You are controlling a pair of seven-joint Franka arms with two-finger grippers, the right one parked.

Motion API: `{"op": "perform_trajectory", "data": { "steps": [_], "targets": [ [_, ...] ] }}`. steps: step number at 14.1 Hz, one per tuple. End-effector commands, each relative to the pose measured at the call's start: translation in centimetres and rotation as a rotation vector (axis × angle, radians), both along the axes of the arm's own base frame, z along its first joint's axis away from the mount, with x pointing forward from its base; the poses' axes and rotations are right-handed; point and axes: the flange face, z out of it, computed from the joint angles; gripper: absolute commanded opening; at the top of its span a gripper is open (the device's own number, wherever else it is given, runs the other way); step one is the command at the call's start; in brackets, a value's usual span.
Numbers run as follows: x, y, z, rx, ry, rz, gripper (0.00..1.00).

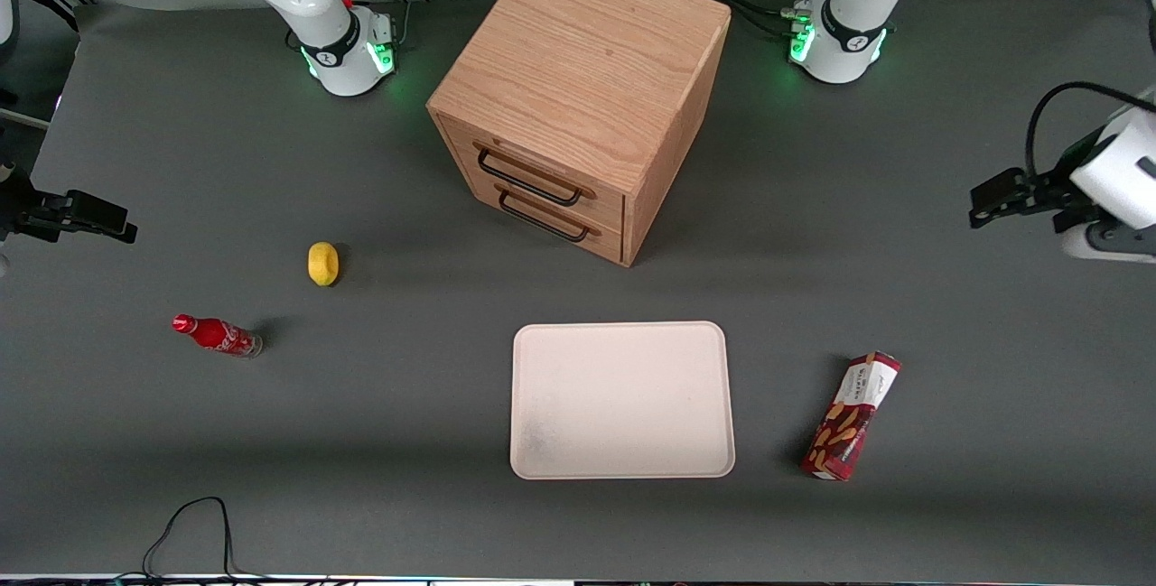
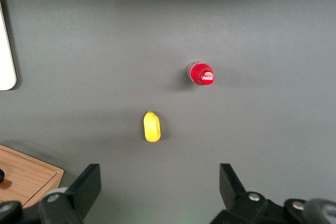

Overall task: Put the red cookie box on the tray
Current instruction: 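Move the left gripper down toward the red shortbread box beside the tray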

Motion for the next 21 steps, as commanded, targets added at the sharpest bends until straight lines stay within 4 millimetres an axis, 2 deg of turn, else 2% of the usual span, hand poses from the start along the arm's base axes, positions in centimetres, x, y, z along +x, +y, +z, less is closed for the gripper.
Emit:
{"op": "perform_trajectory", "data": {
  "steps": [1, 2, 3, 6, 9, 11, 14, 18, 20, 21],
  "targets": [
    [3.6, -3.4, -1.5, -0.012, -0.018, 0.005, 1.0],
    [4.9, -4.8, -2.2, -0.009, -0.012, -0.004, 1.0],
    [6.1, -5.5, -1.9, -0.008, -0.021, -0.011, 1.0],
    [9.9, -5.9, -2.7, -0.017, -0.017, -0.001, 1.0],
    [12.5, -5.4, -3.1, -0.02, -0.041, 0.004, 1.0],
    [12.9, -4.9, -3.3, -0.009, -0.057, -0.028, 1.0],
    [13.4, -4.7, -3.1, 0.033, -0.105, -0.357, 1.0],
    [13.4, -5.2, -3.3, 0.065, -0.1, -0.632, 1.0],
    [13.4, -5.4, -5.4, 0.054, -0.058, -0.643, 1.0],
    [13.4, -5.4, -7.5, 0.04, -0.019, -0.642, 1.0]
  ]
}}
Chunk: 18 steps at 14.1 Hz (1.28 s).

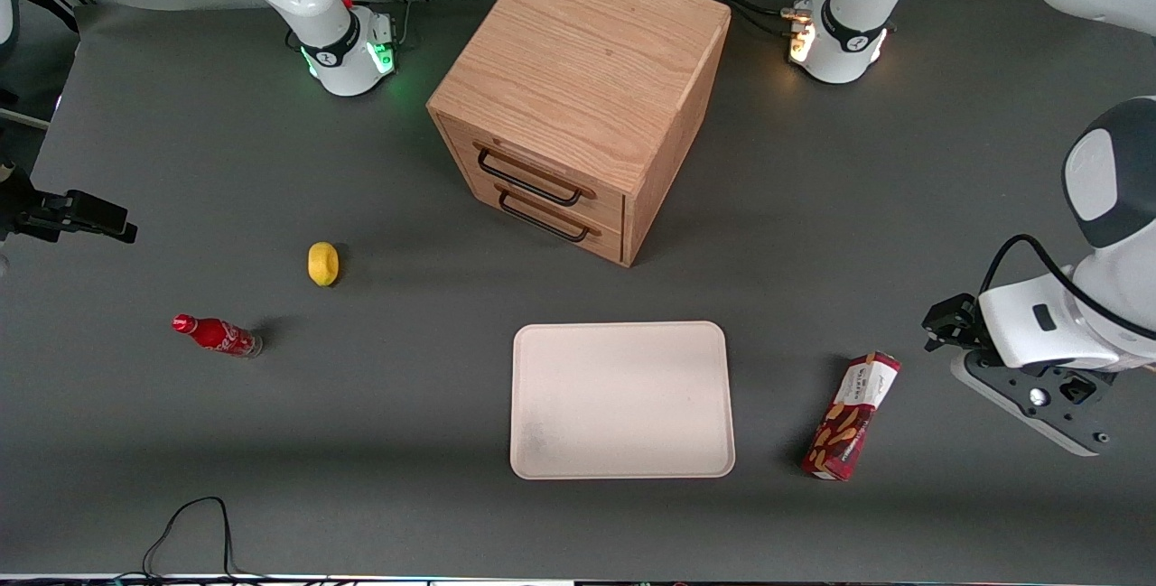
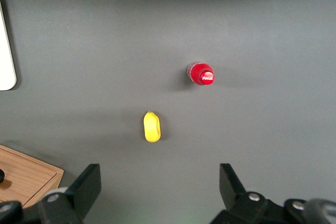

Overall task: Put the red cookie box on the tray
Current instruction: 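Lower the open left gripper around the box's end and close it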

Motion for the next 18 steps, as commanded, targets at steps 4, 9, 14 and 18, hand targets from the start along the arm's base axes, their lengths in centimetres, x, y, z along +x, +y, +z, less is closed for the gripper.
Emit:
{"op": "perform_trajectory", "data": {
  "steps": [4, 9, 14, 18],
  "targets": [
    [1.2, -0.5, -11.8, 0.024, 0.08, -0.043, 1.0],
    [2.0, -0.2, -20.7, 0.017, 0.136, -0.035, 1.0],
    [3.0, -0.5, -25.9, 0.008, 0.102, 0.006, 1.0],
    [3.5, -0.8, -27.0, 0.003, 0.065, 0.01, 1.0]
  ]
}}
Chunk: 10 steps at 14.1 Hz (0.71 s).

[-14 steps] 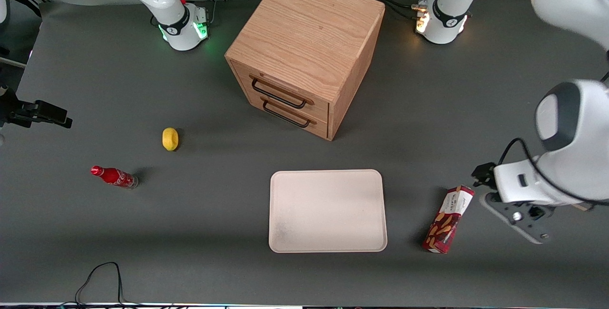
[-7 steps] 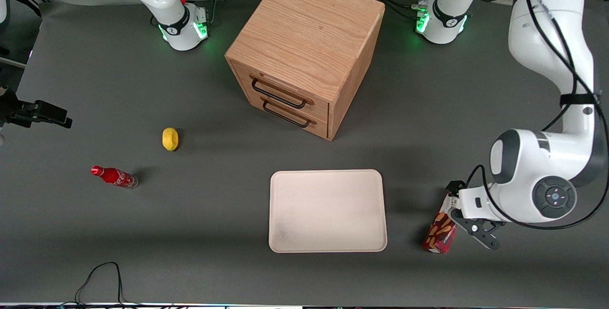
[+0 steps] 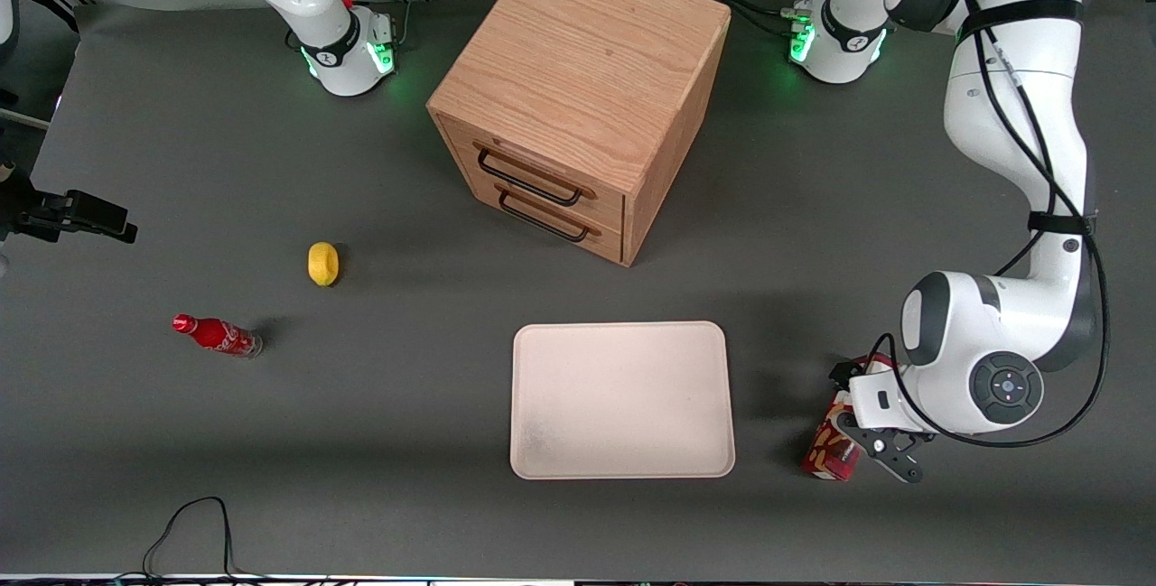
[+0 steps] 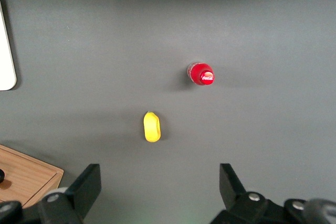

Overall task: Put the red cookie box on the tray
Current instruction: 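Lower the open left gripper around the box's end and close it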

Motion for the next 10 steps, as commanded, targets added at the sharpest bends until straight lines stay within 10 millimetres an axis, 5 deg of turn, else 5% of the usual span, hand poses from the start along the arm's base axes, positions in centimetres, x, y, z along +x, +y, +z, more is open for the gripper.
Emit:
{"op": "perform_trajectory", "data": {
  "steps": [1, 3, 8, 10],
  "targets": [
    [0.34, -0.4, -0.25, 0.003, -0.037, 0.012, 1.0],
    [0.43, -0.3, -0.56, 0.002, -0.043, 0.013, 0.85],
    [0.48, 0.14, -1.0, -0.001, -0.049, 0.017, 0.07],
    [0.49, 0.13, -0.93, -0.001, -0.052, 0.017, 0.0]
  ]
}}
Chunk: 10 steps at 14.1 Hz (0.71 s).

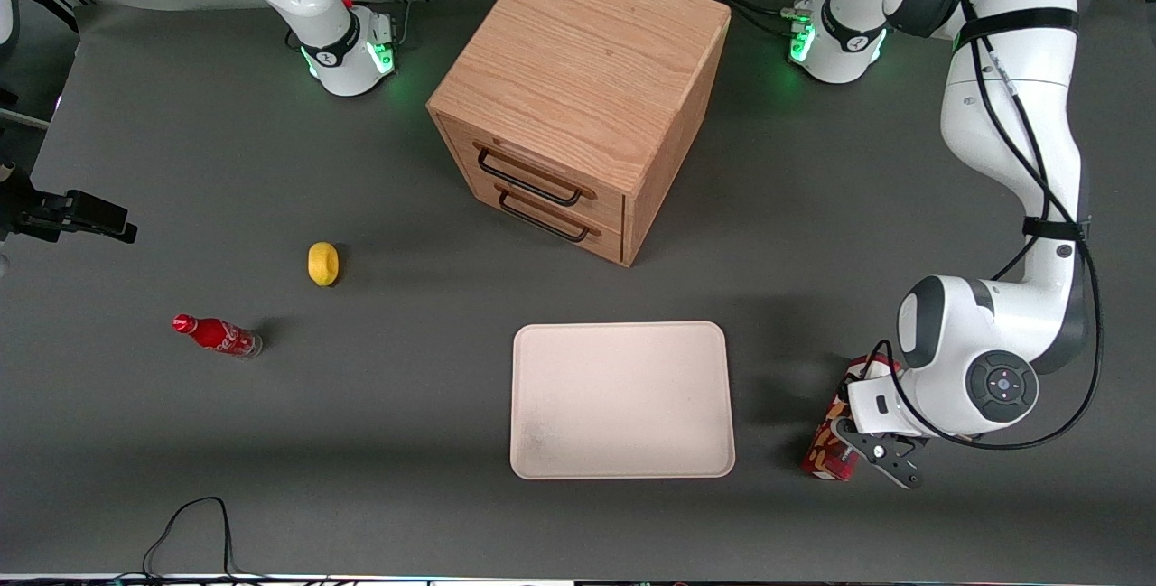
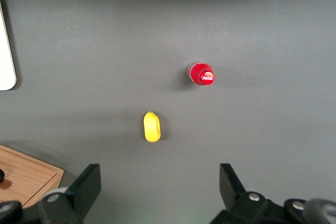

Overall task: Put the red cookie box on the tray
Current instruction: 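Lift the box upright with the left gripper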

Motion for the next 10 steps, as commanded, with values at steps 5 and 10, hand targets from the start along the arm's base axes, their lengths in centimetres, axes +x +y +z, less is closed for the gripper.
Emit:
{"op": "perform_trajectory", "data": {
  "steps": [5, 10],
  "targets": [
    [0.2, 0.1, 1.9, 0.004, -0.025, 0.004, 0.0],
    [-1.0, 0.9, 13.5, 0.022, 0.021, 0.012, 0.0]
  ]
}}
